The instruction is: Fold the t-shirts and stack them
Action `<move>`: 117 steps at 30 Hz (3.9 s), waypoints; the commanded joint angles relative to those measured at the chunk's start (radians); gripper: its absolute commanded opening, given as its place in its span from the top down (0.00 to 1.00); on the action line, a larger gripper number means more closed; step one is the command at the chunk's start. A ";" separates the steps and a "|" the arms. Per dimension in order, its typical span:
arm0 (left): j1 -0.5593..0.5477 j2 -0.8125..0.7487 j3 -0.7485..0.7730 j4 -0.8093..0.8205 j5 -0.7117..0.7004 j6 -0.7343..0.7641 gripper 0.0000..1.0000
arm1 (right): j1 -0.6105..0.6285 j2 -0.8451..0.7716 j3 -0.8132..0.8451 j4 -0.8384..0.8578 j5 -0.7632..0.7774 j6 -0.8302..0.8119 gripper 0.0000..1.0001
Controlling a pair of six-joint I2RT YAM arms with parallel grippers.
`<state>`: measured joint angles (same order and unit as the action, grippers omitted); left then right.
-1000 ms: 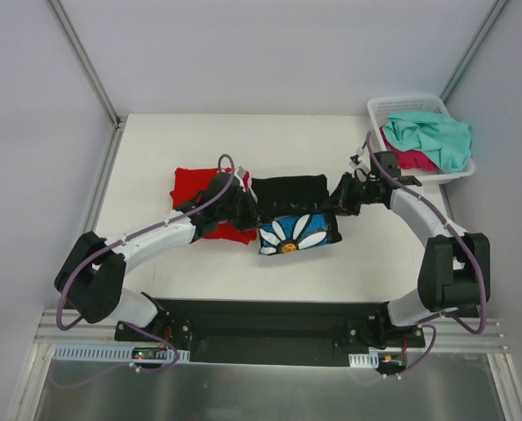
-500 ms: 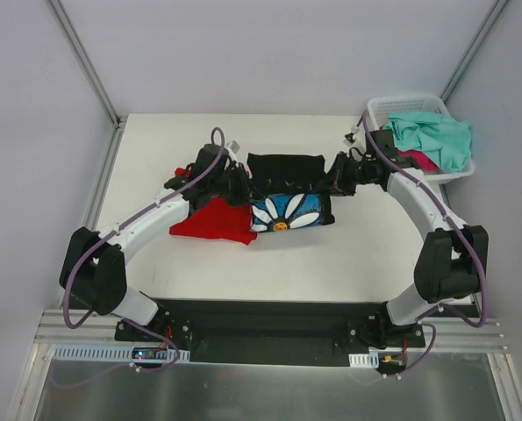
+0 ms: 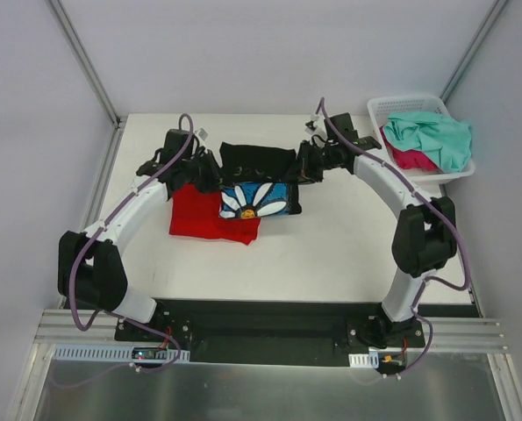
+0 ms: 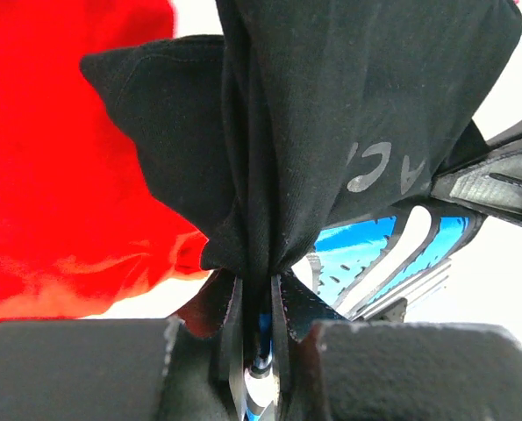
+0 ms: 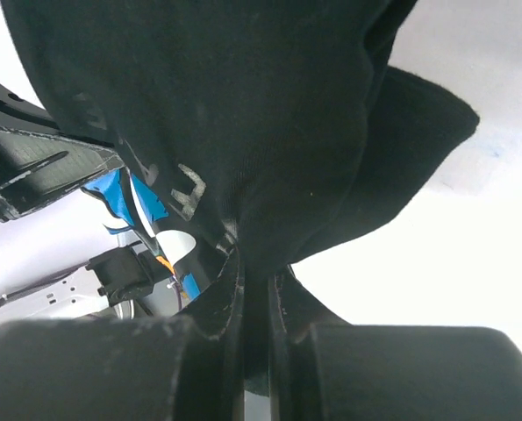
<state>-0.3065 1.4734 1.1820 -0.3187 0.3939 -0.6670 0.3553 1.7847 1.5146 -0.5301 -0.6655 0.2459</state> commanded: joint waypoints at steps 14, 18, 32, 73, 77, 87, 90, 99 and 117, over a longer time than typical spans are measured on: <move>0.216 -0.054 0.085 -0.204 -0.165 0.193 1.00 | 0.185 0.237 0.252 -0.054 0.047 0.046 0.99; 0.237 -0.051 0.126 -0.246 -0.196 0.234 1.00 | 0.211 0.271 0.294 -0.057 0.049 0.053 0.99; 0.300 0.043 0.183 -0.241 -0.242 0.320 1.00 | 0.277 0.406 0.452 -0.080 0.043 0.015 0.99; 0.363 0.237 0.155 -0.365 -0.303 0.204 0.46 | 0.272 0.445 0.406 -0.065 0.069 -0.019 0.54; 0.363 0.159 0.255 -0.445 -0.287 0.210 0.35 | 0.266 0.372 0.435 -0.145 0.108 -0.051 0.47; 0.357 0.116 0.413 -0.545 -0.219 0.204 0.30 | 0.284 0.214 0.522 -0.194 0.145 -0.039 0.48; 0.353 0.142 0.398 -0.495 -0.195 0.202 0.30 | 0.301 0.208 0.500 -0.150 0.126 -0.005 0.50; 0.328 0.261 0.360 -0.319 0.045 0.234 0.34 | 0.350 0.262 0.362 -0.007 0.063 0.072 0.61; 0.310 0.559 0.561 -0.465 -0.107 0.362 0.39 | 0.421 0.487 0.265 0.251 -0.016 0.150 0.65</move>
<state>0.0006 2.0155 1.7000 -0.7429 0.3637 -0.3504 0.7601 2.2414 1.7885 -0.3328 -0.6479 0.3691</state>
